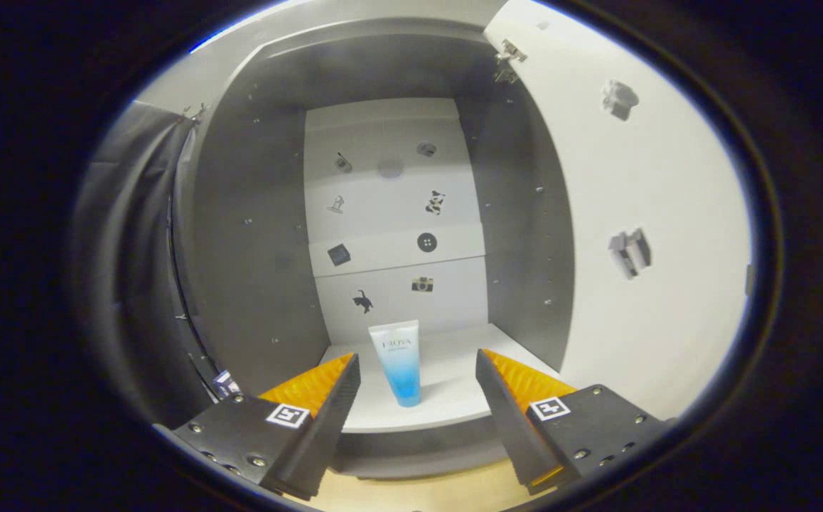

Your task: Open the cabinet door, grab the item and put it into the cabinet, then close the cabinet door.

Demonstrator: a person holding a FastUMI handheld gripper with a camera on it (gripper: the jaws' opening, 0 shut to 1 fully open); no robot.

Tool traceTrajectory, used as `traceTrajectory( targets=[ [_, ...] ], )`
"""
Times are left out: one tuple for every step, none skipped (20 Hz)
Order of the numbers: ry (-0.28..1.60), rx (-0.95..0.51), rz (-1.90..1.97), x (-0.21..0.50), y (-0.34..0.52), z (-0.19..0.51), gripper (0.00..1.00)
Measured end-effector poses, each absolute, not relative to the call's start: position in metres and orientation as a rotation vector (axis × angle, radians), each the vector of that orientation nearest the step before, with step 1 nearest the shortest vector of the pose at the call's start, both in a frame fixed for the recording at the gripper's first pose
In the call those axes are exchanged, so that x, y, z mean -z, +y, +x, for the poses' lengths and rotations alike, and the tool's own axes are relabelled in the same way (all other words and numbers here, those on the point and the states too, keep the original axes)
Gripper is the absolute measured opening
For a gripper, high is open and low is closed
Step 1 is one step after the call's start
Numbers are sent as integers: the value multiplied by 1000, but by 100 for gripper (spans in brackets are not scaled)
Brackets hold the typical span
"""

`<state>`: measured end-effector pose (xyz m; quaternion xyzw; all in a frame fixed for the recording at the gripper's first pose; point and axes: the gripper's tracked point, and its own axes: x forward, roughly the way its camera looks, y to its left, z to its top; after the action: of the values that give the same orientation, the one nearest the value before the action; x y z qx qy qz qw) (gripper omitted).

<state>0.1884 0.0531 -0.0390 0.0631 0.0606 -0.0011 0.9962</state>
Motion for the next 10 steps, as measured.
traceTrajectory(
  targets=[
    [122, 8, 126, 37, 51, 171, 97],
    [119, 17, 123, 34, 48, 154, 97],
    [116, 29, 115, 32, 43, 137, 97],
    [114, 40, 107, 29, 39, 120, 97],
    [112, 44, 100, 27, 36, 103, 97],
    [108, 49, 96, 23, 32, 86, 97],
    [108, 54, 93, 21, 29, 71, 97],
    [110, 55, 94, 17, 26, 55, 97],
    [104, 55, 94, 13, 24, 39, 97],
    [97, 55, 96, 7, 20, 24, 97]
  ],
)
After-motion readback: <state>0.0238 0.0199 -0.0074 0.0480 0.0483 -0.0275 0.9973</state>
